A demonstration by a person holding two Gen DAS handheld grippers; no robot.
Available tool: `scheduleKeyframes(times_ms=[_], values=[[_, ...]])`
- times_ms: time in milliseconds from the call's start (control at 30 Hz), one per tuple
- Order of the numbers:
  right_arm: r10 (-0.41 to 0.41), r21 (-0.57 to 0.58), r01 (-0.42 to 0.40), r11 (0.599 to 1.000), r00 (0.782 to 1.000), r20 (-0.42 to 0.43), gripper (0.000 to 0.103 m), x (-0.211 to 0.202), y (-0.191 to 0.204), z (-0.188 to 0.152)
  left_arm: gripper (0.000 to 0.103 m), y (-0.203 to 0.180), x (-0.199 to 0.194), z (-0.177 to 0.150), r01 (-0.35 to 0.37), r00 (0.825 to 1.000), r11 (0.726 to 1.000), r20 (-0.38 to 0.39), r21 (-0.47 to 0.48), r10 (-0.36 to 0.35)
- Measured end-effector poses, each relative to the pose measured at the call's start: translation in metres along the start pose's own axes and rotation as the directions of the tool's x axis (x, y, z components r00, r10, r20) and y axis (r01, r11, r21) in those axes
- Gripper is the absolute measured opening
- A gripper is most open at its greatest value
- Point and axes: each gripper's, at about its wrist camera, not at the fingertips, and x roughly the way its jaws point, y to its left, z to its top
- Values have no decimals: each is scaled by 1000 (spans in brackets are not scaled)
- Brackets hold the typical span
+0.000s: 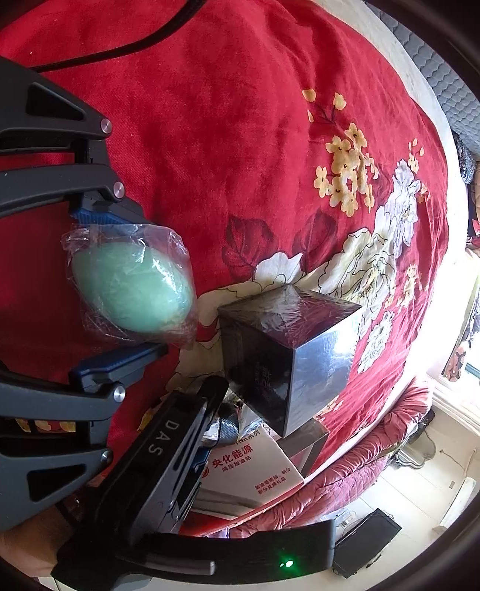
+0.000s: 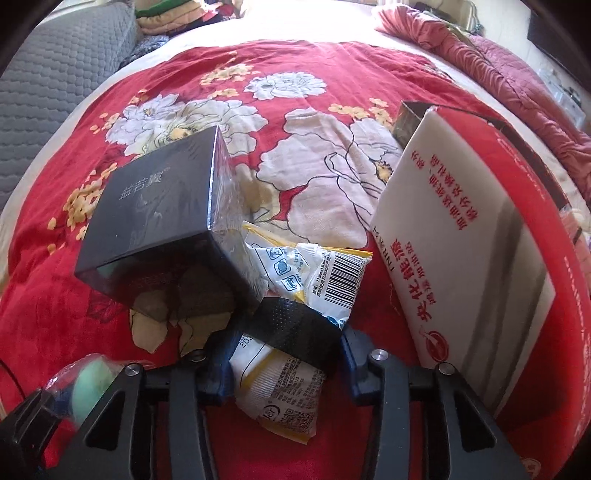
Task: Organize soft objects
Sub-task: 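Grasp the bagged green sponge with the left gripper while the right grasps the snack packet, then carry the sponge with the left gripper while the right carries the snack packet over the tray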
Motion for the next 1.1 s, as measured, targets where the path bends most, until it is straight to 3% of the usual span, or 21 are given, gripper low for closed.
scheduleKeyframes(times_ms=[133, 533, 767, 1100], values=[[8, -46, -6, 999, 999, 42, 44, -18, -4, -7, 46, 1, -2, 0, 6, 1000, 1000, 12, -19, -6], [125, -99, -106, 989, 970, 209, 44, -92, -33, -9, 45, -15, -46, 4, 26, 991, 999, 135, -21, -23], [116, -84, -94, 992, 940, 322, 44, -143, -73, 2, 45, -68, -82, 17, 52, 977, 997, 203, 65, -64], [72, 78, -113, 991, 913, 401, 44, -184, -185, 10, 45, -176, -76, 34, 74, 977, 967, 175, 243, -118]])
